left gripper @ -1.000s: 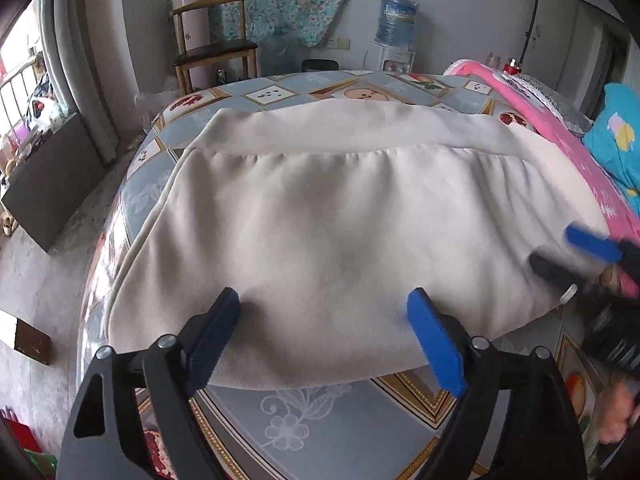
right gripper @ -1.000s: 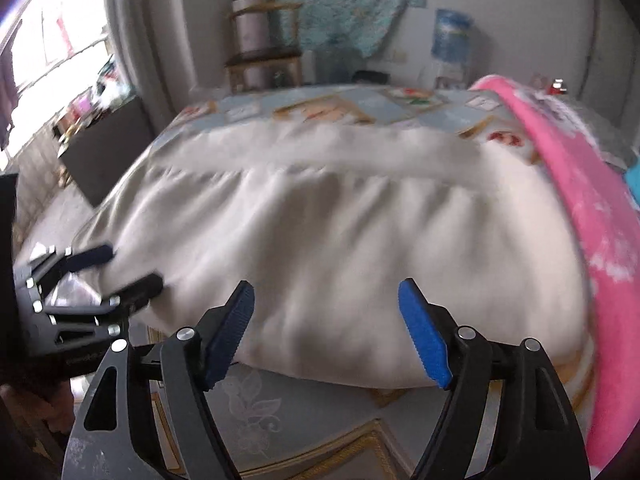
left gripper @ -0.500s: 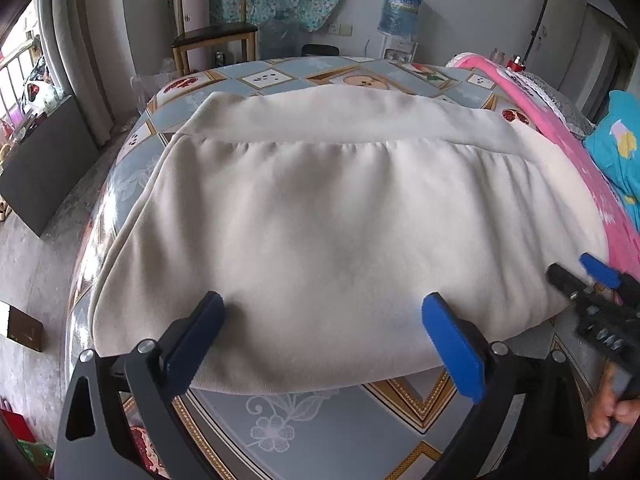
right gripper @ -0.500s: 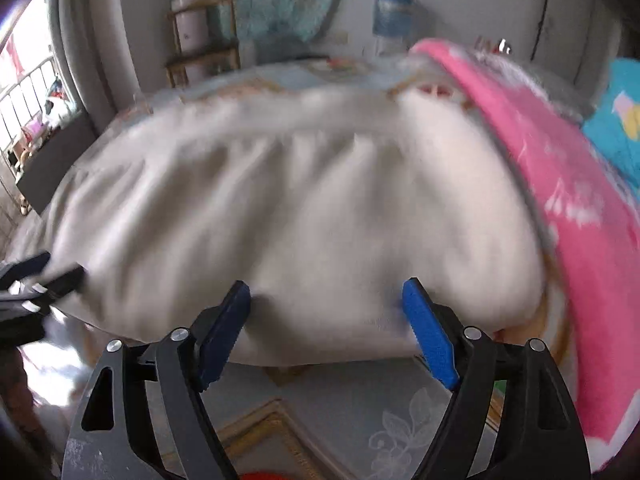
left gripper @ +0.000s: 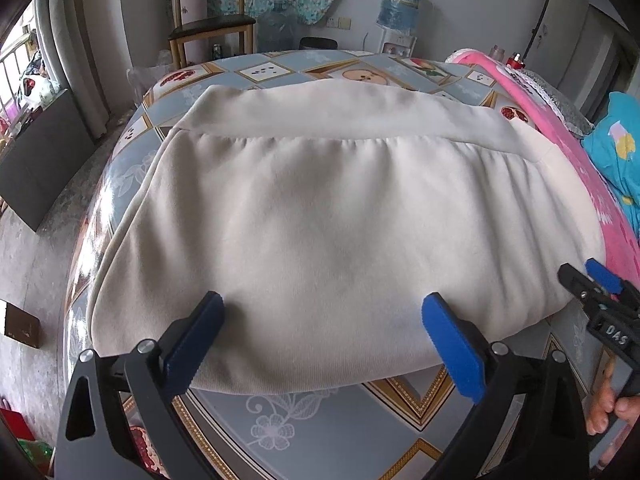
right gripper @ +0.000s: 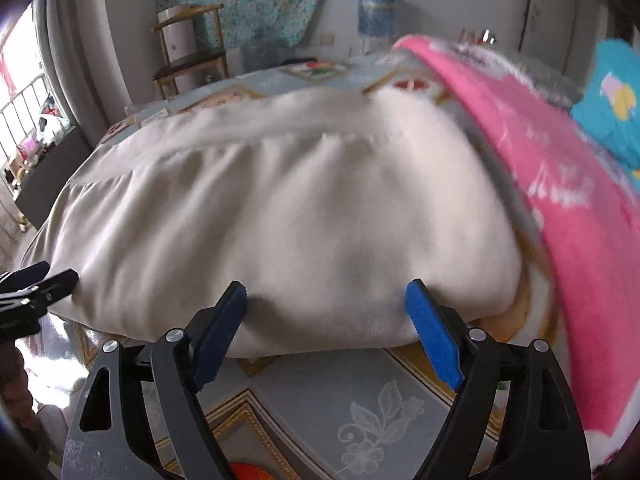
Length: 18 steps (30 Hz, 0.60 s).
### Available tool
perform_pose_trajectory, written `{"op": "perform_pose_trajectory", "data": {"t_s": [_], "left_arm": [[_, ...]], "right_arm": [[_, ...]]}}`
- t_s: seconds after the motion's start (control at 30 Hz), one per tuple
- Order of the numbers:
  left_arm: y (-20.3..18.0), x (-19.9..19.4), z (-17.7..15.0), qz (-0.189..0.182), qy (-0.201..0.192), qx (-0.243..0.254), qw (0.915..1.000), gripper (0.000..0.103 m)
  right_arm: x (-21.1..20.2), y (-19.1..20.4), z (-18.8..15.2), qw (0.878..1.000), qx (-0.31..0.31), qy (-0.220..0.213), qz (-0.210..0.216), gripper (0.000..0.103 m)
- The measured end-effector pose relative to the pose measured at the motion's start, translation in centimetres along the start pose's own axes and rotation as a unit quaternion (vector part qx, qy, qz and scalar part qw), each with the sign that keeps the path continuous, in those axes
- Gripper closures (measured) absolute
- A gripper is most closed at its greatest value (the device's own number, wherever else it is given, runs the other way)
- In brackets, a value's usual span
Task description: Fold large clothes
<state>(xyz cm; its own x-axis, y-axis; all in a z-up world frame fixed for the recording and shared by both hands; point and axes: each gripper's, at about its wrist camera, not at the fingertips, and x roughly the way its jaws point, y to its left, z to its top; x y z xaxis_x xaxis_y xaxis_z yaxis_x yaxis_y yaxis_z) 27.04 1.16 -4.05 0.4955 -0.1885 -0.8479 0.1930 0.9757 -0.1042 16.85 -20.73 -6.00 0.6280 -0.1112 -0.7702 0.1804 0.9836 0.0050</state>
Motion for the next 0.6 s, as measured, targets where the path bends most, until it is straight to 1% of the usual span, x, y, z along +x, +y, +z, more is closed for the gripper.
{"op": "perform_pose_trajectory", "data": {"t_s": [0.07, 0.17, 0.23, 0.37, 0.5, 0.53, 0.6], "left_arm": [[-0.1, 0.1, 0.1, 0.001, 0.005, 0.002, 1.0000, 0.006], [0.0, 0.0, 0.1, -0.001, 0.002, 0.000, 1.0000, 0.006], [-0.1, -0.1, -0.1, -0.001, -0.002, 0.006, 1.0000, 0.006], [0.0, -0.4, -0.1, 0.005, -0.007, 0.002, 1.0000, 0.006], [-0.3, -3.0, -0.8, 0.038, -0.036, -0.004, 0.9987, 0.006], [-0.4, -3.7, -1.2, 0.040, -0.040, -0.007, 0.9984, 0.006], [-0.6, -5.0, -1.9, 0.044, -0.038, -0.019, 0.9981, 0.006]], "right_arm": [[-0.3, 0.2, 0.2, 1.000, -0.005, 0.001, -0.001, 0.023], [-1.0, 0.0, 0.5, 1.000, 0.010, 0.003, 0.011, 0.023], [-1.8, -0.1, 0.5, 1.000, 0.018, -0.002, 0.025, 0.023], [-3.7, 0.3, 0.4, 0.999, 0.008, -0.018, 0.032, 0.023], [-5.8, 0.6, 0.2, 0.998, 0.003, -0.031, 0.050, 0.023], [-6.4, 0.7, 0.1, 0.998, 0.002, -0.032, 0.054, 0.023], [-7.4, 0.9, -0.3, 0.997, -0.002, -0.032, 0.067, 0.023]]}}
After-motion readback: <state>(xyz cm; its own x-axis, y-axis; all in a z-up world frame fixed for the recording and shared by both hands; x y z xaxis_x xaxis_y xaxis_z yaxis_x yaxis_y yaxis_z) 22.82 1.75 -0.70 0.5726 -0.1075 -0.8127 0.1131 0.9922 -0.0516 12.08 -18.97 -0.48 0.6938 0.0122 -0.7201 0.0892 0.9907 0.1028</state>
